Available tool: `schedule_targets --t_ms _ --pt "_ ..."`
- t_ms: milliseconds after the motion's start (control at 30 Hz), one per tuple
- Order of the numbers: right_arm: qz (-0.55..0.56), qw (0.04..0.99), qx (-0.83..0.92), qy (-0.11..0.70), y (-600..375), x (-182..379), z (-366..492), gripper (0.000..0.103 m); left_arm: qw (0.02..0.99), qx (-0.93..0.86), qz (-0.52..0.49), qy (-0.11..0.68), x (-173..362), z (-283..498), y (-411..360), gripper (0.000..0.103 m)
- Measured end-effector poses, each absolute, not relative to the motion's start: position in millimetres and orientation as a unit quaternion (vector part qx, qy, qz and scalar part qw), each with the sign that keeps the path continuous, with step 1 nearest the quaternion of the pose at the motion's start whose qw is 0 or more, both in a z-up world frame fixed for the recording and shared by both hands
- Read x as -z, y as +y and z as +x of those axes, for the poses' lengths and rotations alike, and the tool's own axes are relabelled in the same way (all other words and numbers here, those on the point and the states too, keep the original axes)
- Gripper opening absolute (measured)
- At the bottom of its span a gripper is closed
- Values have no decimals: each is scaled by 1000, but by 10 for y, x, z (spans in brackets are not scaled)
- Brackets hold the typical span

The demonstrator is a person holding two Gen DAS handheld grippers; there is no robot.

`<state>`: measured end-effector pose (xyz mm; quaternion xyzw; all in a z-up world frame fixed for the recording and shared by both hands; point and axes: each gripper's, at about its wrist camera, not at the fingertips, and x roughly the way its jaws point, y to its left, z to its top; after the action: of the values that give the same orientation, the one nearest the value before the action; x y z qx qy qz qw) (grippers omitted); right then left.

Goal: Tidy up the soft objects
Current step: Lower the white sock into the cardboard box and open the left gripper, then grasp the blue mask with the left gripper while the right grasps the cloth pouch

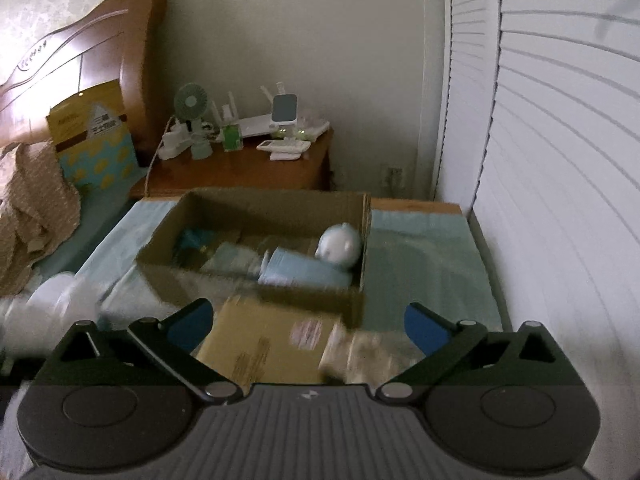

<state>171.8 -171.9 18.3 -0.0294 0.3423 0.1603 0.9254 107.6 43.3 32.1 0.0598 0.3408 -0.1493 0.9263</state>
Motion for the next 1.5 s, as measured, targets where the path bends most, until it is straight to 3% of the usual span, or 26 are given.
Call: schedule_targets --t_ms 333,633,733,800,833,1500 --pt "-25 927 -148 342 -1798 -127 1107 103 935 148 92 310 -532 1632 305 38" --pt "-23 930 -130 343 -1960 -147 976 103 934 116 87 327 -377 2432 281 38" --pt "-23 930 -127 343 -1993 -141 958 103 932 99 87 337 -305 2576 301 52" --pt "-23 930 -127 345 -2007 -131 949 103 934 86 84 337 -290 2582 330 80" --pt "-22 929 -127 346 -2006 -126 950 103 936 84 83 333 -294 2560 341 82" --pt "-28 927 -110 358 -2061 -19 790 103 939 130 61 313 -380 1395 341 92"
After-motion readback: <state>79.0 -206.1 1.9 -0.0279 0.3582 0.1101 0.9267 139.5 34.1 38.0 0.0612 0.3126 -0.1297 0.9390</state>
